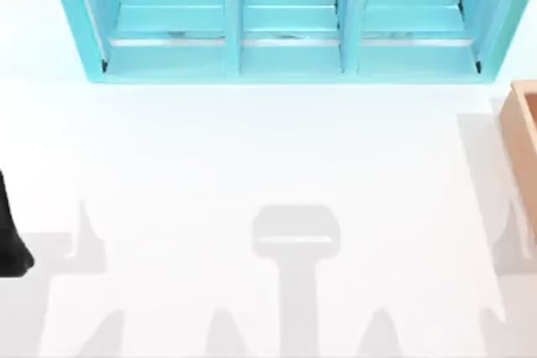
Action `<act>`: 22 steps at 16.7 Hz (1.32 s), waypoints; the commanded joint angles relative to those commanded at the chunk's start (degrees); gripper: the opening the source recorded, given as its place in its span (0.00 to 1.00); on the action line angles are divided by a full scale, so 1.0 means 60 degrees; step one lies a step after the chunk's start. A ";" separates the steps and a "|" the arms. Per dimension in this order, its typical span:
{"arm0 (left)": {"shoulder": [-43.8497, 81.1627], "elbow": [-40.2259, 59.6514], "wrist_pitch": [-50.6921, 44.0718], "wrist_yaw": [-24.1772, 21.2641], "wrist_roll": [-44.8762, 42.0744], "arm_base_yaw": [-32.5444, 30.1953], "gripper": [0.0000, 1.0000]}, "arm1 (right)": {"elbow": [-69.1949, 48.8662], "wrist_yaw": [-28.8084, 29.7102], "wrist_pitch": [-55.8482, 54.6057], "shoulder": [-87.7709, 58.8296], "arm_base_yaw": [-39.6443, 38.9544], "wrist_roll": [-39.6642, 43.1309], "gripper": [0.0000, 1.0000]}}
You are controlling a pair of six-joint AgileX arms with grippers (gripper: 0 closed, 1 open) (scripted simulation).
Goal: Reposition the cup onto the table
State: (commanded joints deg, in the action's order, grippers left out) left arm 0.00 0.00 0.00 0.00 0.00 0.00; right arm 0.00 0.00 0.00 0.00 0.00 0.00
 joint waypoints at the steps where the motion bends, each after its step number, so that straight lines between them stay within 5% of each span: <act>1: 0.0000 0.0000 0.0000 0.0000 0.0000 0.0000 1.00 | 0.0000 0.0000 0.0000 0.0000 0.0000 0.0000 1.00; 8: 0.0000 0.0000 0.0000 0.0000 0.0000 0.0000 1.00 | -0.2032 -0.0003 0.1765 -0.2101 0.0551 0.0546 1.00; 22: 0.0000 0.0000 0.0000 0.0000 0.0000 0.0000 1.00 | -1.1692 -0.0040 1.0177 -1.4148 0.3115 0.3013 1.00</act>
State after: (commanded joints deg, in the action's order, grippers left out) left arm 0.00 0.00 0.00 0.00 0.00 0.00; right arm -70.15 -0.24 61.06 -84.89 18.69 18.08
